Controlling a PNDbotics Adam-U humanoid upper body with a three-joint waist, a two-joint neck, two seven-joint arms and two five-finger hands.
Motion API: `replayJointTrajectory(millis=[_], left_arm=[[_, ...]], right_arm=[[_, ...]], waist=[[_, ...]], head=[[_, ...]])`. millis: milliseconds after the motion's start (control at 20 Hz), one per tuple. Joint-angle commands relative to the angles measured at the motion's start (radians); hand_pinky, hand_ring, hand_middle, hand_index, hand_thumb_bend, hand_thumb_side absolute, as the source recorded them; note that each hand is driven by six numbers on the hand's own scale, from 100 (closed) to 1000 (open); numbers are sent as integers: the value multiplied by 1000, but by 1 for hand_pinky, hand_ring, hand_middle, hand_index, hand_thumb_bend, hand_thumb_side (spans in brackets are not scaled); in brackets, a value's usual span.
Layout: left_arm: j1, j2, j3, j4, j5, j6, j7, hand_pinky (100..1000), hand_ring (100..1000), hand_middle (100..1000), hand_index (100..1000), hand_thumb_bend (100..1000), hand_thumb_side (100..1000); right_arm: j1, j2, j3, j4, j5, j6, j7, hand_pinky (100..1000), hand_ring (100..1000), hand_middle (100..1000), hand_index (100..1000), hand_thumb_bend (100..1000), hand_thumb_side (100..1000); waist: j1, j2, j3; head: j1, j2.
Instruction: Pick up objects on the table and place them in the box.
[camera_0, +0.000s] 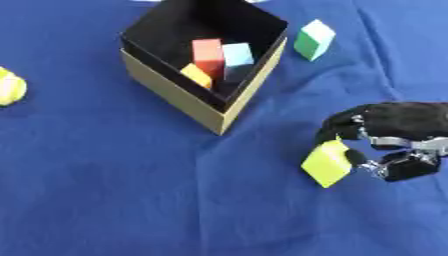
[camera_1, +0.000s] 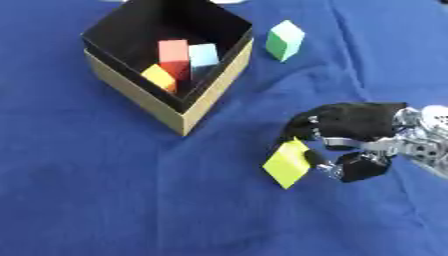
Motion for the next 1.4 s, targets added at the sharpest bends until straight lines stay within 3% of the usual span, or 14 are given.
replayJointTrajectory(millis=[50,100,150,500,900,1400], left_arm=[[-5,18,12,-18,-2,-1,4,808,852,829,897,272,730],[-4,19,12,-18,-2,-1,5,808,852,829,897,274,732],[-2,19,13,-18,-3,-1,6,808,852,829,897,272,730],[5,27,16,-18,-8,0,10,808,852,828,896,274,729],[6,34,16,-18,-11,1,13,806,852,826,895,275,728],[2,32,14,-18,-11,2,13,804,859,823,895,276,727]], right_arm=[[-22,-16,-21,-2,1,-1,-44,895,944,870,933,395,100],[-32,-19,-31,-2,-3,-6,-66,894,941,868,934,350,115],[-42,-22,-41,-2,-5,-9,-90,894,939,867,934,398,100],[-62,-50,-80,-2,24,-18,-171,898,942,878,942,425,100],[-25,-63,-68,-2,42,-64,-115,906,953,880,937,453,108],[2,-56,-53,-2,-6,-111,-91,899,947,871,935,407,152]], waist=[[5,-15,0],[5,-16,-1],[5,-18,-3],[1,-31,-18],[-6,-37,-40],[-7,-30,-43]], head=[[2,3],[2,4],[3,4],[11,12],[23,11],[19,16]])
